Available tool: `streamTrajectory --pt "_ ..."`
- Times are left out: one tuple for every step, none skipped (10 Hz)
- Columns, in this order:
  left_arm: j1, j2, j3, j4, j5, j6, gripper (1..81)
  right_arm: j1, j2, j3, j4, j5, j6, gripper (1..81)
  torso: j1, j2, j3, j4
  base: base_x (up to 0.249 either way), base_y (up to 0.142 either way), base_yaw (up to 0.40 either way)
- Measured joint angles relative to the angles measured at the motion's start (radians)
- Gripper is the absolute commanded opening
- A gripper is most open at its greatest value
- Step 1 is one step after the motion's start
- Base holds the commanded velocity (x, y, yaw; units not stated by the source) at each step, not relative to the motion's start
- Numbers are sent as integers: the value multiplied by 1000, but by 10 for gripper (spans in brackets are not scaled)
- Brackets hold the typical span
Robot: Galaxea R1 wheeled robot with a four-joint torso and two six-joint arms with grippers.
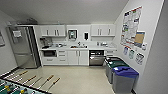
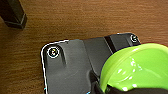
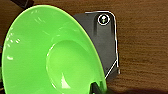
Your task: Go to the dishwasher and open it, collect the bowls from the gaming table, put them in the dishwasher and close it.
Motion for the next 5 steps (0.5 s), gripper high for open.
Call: streamTrajectory --pt "0 0 0 0 0 0 10 -1 0 0 0 0 0 10 0 0 0 0 177 0 0" --pt "1 0 0 0 1 0 10 -3 0 0 0 0 0 10 0 0 0 0 177 0 0" --pt "-1 3 0 0 1 0 10 -2 0 0 0 0 0 10 0 0 0 0 177 0 0" --pt "-3 2 0 0 1 0 10 -1 2 -2 0 -1 0 10 0 0 0 0 177 0 0" --pt "-2 3 0 0 1 0 10 0 1 -2 0 0 0 10 0 0 0 0 178 0 0"
